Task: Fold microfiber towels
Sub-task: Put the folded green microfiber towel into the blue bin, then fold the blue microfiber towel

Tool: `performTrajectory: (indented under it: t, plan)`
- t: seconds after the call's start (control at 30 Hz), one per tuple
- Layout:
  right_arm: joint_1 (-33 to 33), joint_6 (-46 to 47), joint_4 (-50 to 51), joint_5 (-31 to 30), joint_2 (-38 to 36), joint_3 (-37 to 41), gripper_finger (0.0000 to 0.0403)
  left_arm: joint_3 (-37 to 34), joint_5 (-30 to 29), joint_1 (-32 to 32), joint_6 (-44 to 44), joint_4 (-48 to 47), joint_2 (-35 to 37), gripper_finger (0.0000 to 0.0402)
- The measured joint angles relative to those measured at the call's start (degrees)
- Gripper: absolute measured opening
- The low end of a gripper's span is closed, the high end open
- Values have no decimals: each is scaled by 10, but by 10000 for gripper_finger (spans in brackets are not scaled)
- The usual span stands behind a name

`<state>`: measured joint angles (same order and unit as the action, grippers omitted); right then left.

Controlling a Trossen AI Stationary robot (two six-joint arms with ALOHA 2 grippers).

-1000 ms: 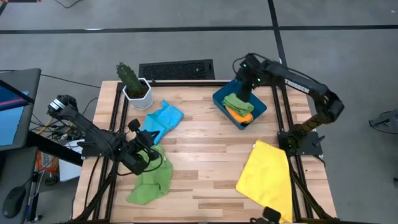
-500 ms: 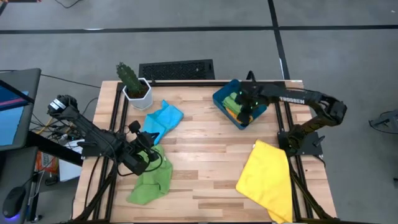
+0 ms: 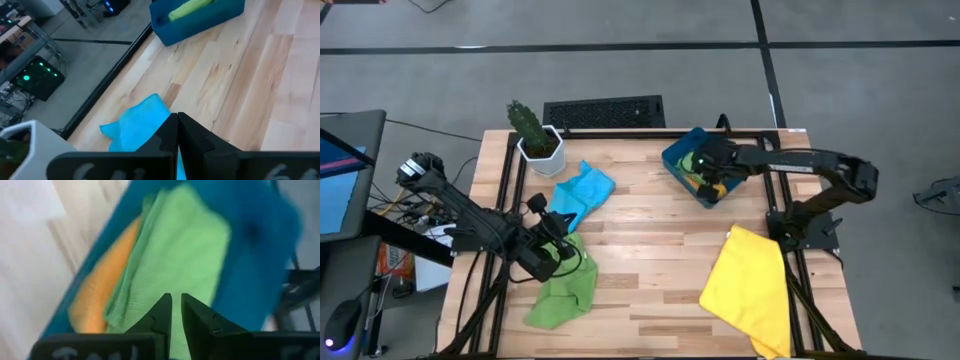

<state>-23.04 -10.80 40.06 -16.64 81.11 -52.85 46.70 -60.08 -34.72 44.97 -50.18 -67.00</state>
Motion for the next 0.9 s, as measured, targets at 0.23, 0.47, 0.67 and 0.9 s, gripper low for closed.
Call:
performTrajectory:
  t: [0.23,0.47,0.67,0.9]
  plan:
    - [22,17,-62,55,-62,-46,86,39,10,32,17,-61,15,33]
    - [54,-26,-211,81,-16,-46,167,-28,107,142,-16,66,25,119]
    - [53,-8,-252,94,45,-46,214,-132,169,250,-74,278,-11,178]
    - [49,13,-232,108,58,-45,219,-172,192,331,-105,356,-35,191]
